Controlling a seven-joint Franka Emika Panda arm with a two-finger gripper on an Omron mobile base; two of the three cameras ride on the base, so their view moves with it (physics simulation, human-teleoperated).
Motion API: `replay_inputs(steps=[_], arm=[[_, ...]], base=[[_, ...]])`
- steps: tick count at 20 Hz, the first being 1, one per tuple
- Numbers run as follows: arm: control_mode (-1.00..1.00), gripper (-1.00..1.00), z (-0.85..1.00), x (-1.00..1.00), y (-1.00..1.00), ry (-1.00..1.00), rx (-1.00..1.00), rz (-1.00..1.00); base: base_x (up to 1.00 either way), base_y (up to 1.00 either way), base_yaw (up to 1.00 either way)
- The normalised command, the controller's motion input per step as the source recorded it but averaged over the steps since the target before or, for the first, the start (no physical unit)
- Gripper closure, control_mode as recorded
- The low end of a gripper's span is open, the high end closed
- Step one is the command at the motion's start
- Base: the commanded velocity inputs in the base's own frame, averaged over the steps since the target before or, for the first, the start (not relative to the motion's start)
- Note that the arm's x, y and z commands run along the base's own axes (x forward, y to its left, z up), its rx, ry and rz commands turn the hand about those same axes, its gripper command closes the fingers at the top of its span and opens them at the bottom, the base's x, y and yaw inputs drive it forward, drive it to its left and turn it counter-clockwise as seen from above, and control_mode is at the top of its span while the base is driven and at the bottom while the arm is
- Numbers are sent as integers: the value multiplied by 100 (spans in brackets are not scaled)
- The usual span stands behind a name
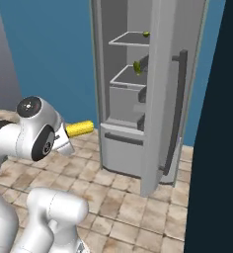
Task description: Place the corn in the correct fridge rack based on whether it is a fruit or vegetable. Finally, close the fridge door.
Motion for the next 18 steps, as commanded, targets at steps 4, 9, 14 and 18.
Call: replay_inputs(steps=[4,9,14,18], arm=[[100,100,0,0,0,0,0,0],[100,100,0,0,0,0,0,0],[100,100,0,0,0,0,0,0],[100,100,0,0,0,0,0,0]], base=[[61,-17,3],[85,12,-1],[78,7,-16],[81,39,-26]])
